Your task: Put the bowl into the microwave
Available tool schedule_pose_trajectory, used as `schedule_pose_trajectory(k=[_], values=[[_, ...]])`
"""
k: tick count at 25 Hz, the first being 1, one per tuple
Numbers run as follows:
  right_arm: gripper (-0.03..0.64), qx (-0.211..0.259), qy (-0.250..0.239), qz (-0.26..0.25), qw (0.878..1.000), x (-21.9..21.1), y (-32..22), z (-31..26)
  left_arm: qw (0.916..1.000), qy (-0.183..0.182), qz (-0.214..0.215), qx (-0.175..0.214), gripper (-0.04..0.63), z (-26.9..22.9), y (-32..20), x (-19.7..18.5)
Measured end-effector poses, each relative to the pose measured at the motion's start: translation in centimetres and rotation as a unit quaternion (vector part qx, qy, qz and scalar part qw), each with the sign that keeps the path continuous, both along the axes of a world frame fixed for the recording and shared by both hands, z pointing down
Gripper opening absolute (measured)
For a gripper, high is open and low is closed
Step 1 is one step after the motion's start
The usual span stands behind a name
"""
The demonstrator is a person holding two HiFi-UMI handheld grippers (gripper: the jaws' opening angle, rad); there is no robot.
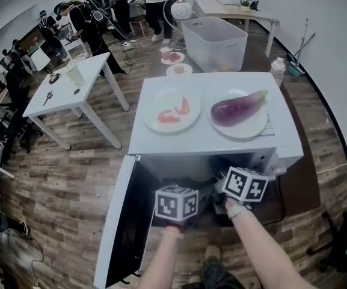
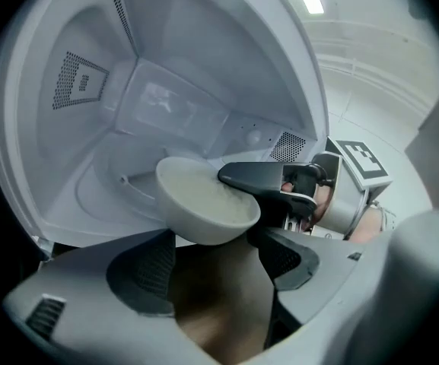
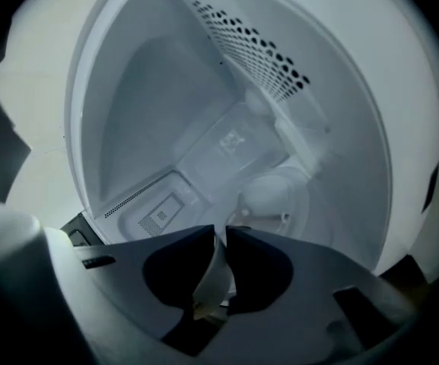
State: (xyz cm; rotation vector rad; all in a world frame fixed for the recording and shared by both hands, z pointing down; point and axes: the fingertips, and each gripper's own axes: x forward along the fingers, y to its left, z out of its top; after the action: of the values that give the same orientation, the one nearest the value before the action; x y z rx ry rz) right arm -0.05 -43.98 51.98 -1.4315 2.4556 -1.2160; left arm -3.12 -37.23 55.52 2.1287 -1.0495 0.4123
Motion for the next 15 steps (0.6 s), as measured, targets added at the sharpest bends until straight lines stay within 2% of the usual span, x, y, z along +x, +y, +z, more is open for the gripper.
schedule_pose_trajectory(k=[4, 7, 9, 12, 13, 14, 15], values=[[0.054, 0.004, 0.005, -0.002, 1.000, -0.1, -0.1, 0.0, 0.9980, -0.053, 0.015, 0.032, 0.347, -0.2, 0.7, -0.4], [0.054, 0.004, 0.008, -0.006, 1.000, -0.2, -0.2, 0.0, 0.9938, -0.093, 0.017, 0.059, 0.308, -0.2, 1.4, -0.7], [0.053, 0.005, 0.010, -0.007, 1.000, -0.3, -0.3, 0.0, 0.9905, -0.116, 0.013, 0.073, 0.239, 0.2, 1.8, -0.9], [0.052, 0.011, 0.021, -0.011, 1.000, -0.3, -0.3, 0.0, 0.9864, -0.137, 0.003, 0.091, 0.230, 0.4, 2.3, -1.2], [0.051, 0.014, 0.024, -0.012, 1.000, -0.3, -0.3, 0.0, 0.9846, -0.144, -0.006, 0.099, 0.202, 0.3, 2.3, -1.5], [0.051, 0.015, 0.025, -0.012, 1.000, -0.3, -0.3, -0.1, 0.9825, -0.151, -0.015, 0.109, 0.130, 0.2, 2.3, -1.8], [0.051, 0.015, 0.025, -0.013, 0.999, -0.3, -0.3, -0.1, 0.9806, -0.155, -0.023, 0.118, 0.089, 0.0, 2.1, -2.0]])
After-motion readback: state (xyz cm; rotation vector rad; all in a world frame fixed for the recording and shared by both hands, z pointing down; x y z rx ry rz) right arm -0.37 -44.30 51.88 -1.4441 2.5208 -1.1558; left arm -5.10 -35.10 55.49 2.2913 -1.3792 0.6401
